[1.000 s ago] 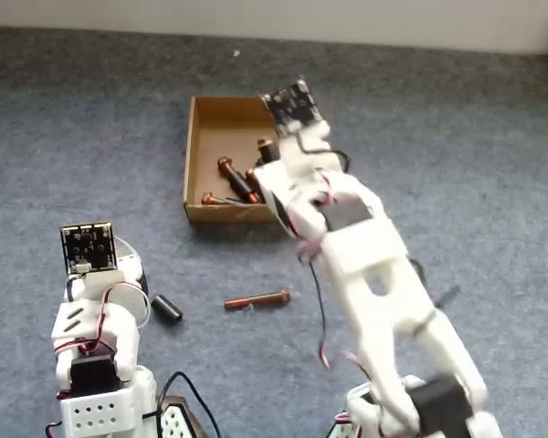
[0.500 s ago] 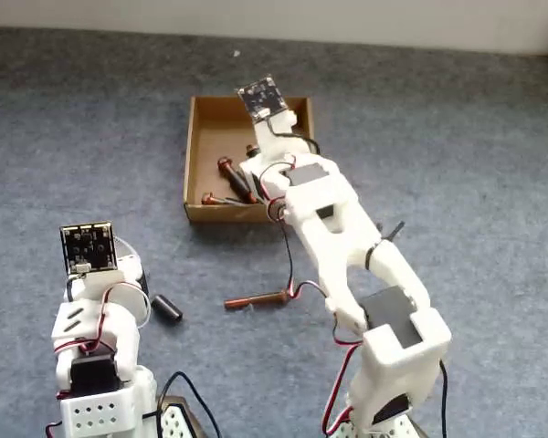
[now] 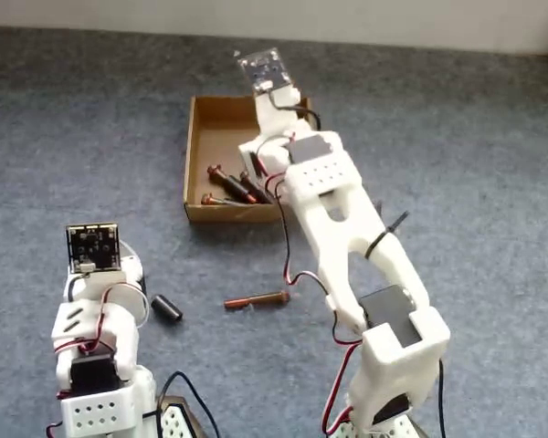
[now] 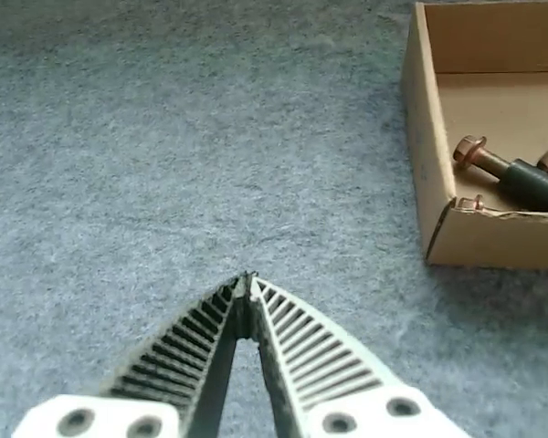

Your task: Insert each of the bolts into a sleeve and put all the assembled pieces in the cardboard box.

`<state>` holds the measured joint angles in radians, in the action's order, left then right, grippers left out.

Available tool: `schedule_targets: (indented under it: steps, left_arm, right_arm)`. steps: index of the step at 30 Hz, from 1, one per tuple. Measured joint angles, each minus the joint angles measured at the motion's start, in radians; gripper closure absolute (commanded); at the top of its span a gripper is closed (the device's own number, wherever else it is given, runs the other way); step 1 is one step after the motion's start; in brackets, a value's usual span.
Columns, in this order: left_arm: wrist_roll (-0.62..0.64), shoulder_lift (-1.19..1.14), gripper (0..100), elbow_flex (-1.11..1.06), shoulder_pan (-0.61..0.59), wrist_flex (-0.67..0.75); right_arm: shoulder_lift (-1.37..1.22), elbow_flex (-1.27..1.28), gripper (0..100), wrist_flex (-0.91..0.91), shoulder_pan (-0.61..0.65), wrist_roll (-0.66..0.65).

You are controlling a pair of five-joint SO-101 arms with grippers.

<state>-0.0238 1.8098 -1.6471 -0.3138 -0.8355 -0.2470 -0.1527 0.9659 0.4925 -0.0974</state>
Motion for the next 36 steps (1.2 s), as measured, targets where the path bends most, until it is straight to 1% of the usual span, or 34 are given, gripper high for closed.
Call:
schedule_targets:
  steps: [5, 9, 11, 16, 18, 21, 25, 29, 31, 34, 36]
  left_arm:
    - [0.0, 0.0, 99, 0.0, -0.097, 0.0]
    - [0.0, 0.0, 99, 0.003, -0.16, 0.0]
    - [0.0, 0.0, 99, 0.003, -0.181, 0.0]
    - [0.0, 0.0, 99, 0.003, -0.196, 0.0]
    - [0.0, 0.0, 99, 0.003, -0.196, 0.0]
    - [0.0, 0.0, 99, 0.003, -0.196, 0.0]
    - [0.0, 0.0, 98, 0.003, -0.221, 0.0]
    - [0.008, 0.0, 87, 0.014, -0.247, 0.0]
    - [0.061, 0.0, 83, 0.018, -0.278, 0.0]
    - [0.143, 0.0, 84, 0.02, -0.33, 0.0]
    - [0.158, 0.0, 84, 0.02, -0.344, 0.0]
  right_arm:
    - [0.0, -0.16, 85.0, 0.325, 0.005, 0.0]
    - [0.0, -0.259, 85.0, 0.545, 0.072, 0.005]
    - [0.002, -0.285, 85.0, 0.592, 0.114, 0.026]
    - [0.086, -0.275, 85.0, 0.603, 0.245, 0.118]
    - [0.152, -0.219, 85.0, 0.586, 0.315, 0.143]
    - [0.256, -0.071, 85.0, 0.511, 0.39, 0.167]
    - [0.4, 0.195, 85.0, 0.35, 0.408, 0.173]
    - [0.528, 0.476, 85.0, 0.157, 0.42, 0.173]
    - [0.571, 0.598, 85.0, 0.066, 0.448, 0.173]
    - [0.606, 0.733, 84.7, -0.015, 0.476, 0.173]
    - [0.611, 0.784, 84.7, -0.06, 0.499, 0.173]
